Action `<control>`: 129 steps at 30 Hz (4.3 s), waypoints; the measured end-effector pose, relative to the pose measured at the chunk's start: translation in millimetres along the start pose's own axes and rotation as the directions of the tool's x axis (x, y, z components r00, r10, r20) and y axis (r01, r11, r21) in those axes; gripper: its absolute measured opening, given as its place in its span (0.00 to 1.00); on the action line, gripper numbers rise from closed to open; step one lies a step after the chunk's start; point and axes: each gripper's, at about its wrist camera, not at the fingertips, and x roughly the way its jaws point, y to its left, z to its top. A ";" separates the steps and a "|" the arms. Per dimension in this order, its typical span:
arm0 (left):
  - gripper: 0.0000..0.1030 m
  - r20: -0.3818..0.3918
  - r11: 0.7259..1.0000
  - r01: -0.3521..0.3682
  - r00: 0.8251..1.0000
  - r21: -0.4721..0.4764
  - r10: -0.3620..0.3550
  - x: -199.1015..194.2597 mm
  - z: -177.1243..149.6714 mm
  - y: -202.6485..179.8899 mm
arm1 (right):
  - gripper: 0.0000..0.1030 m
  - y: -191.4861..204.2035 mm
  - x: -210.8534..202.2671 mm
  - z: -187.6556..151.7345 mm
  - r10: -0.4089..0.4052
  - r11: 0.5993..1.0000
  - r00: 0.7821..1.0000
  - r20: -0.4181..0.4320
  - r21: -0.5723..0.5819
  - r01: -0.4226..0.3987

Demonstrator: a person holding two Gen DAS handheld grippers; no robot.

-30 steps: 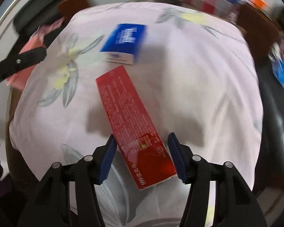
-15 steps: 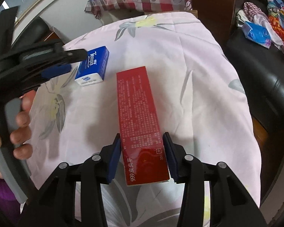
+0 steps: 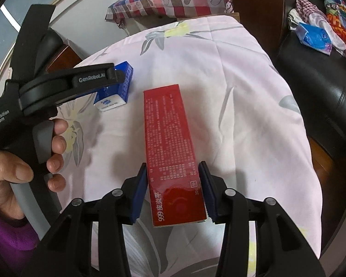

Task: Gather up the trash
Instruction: 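Lower the right tool onto the long red box and close on it, then close the left tool on the blue Tempo tissue pack, then carry the Tempo pack and red box over the pink bin with both tools, then open both tools to drop the Tempo pack and red box into the bin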

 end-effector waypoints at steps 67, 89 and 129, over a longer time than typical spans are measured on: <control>0.51 0.146 0.987 0.086 0.987 -0.139 -0.065 -91.2 -48.6 106.2 | 0.39 76.6 9.0 28.4 0.093 0.982 0.990 0.102 -0.174 -0.074; 0.51 0.273 0.923 -0.055 0.947 -0.382 0.169 -182.6 -81.2 275.2 | 0.39 293.1 8.7 66.2 0.391 0.824 0.920 -0.030 -0.435 -0.364; 0.52 -0.172 0.867 -0.234 0.970 -0.440 0.174 -72.3 -99.5 452.4 | 0.39 503.3 187.3 54.8 0.082 0.717 0.929 -0.361 -0.626 -0.306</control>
